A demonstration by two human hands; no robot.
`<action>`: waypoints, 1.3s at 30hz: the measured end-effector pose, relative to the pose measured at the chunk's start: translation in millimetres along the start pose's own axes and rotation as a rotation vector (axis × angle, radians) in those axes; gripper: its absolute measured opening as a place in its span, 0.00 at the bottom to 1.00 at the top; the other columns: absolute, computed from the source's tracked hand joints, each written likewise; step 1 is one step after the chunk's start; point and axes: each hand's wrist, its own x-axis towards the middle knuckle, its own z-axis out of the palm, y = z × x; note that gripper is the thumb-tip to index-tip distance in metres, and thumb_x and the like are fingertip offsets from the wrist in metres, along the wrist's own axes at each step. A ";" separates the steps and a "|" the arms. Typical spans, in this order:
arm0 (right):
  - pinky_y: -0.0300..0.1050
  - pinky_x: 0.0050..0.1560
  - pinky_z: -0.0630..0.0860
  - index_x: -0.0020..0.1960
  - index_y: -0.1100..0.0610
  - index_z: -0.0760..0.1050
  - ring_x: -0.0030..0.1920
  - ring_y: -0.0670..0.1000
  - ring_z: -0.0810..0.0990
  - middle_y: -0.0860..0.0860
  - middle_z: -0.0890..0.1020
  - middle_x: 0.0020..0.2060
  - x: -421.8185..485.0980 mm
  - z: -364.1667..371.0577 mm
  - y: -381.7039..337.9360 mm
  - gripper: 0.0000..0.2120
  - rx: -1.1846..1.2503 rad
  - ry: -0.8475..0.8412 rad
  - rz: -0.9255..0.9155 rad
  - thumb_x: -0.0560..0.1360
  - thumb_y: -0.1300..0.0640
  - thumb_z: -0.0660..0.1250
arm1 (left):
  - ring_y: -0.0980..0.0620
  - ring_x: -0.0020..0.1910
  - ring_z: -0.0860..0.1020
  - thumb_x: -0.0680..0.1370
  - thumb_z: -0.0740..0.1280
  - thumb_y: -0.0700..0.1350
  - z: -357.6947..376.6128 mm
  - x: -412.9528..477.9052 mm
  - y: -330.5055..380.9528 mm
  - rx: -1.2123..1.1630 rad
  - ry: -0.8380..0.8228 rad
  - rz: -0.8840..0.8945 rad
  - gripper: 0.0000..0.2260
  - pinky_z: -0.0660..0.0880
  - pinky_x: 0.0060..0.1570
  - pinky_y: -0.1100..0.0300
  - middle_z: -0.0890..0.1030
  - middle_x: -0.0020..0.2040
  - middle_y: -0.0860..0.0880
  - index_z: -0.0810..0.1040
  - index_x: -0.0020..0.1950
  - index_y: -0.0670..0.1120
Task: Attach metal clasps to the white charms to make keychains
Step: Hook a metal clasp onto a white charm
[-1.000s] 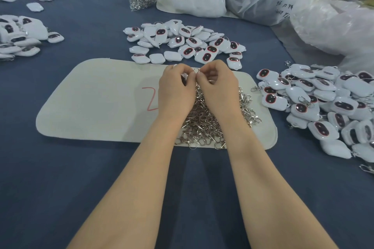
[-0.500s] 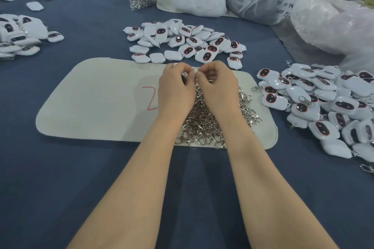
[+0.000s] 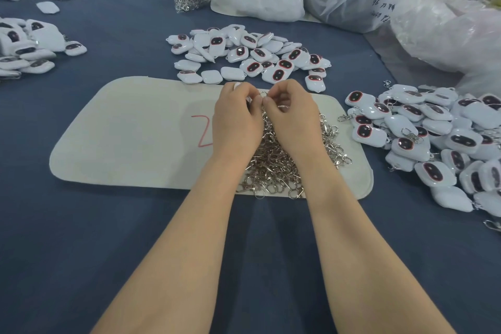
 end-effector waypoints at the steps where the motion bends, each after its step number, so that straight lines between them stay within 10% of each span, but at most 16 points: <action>1: 0.24 0.39 0.68 0.43 0.54 0.71 0.36 0.34 0.74 0.41 0.75 0.36 -0.5 -0.1 -0.1 0.06 -0.001 -0.007 -0.010 0.74 0.64 0.66 | 0.54 0.43 0.71 0.79 0.63 0.40 -0.1 0.0 -0.1 0.004 0.001 0.001 0.05 0.67 0.43 0.63 0.75 0.52 0.46 0.78 0.50 0.41; 12: 0.43 0.43 0.72 0.47 0.58 0.70 0.41 0.53 0.78 0.54 0.80 0.40 -4.8 2.4 1.8 0.03 -0.085 -0.054 -0.158 0.77 0.64 0.61 | 0.55 0.40 0.71 0.79 0.63 0.40 -3.6 0.1 -0.3 -0.056 -0.003 -0.028 0.04 0.65 0.42 0.66 0.74 0.48 0.49 0.78 0.47 0.42; 18: 0.28 0.36 0.68 0.45 0.55 0.68 0.37 0.49 0.76 0.48 0.77 0.36 -4.0 3.6 2.9 0.06 -0.042 -0.006 -0.109 0.76 0.64 0.64 | 0.50 0.43 0.74 0.79 0.63 0.40 -5.3 -0.2 2.0 0.018 -0.012 0.017 0.05 0.68 0.44 0.61 0.75 0.51 0.47 0.78 0.49 0.42; 39: 0.28 0.40 0.69 0.43 0.53 0.72 0.39 0.40 0.74 0.42 0.76 0.37 1.8 -7.0 0.0 0.06 0.014 -0.042 -0.040 0.74 0.62 0.67 | 0.48 0.44 0.75 0.80 0.63 0.42 -10.0 1.0 -0.8 0.029 -0.044 0.151 0.06 0.72 0.48 0.53 0.74 0.51 0.46 0.77 0.50 0.41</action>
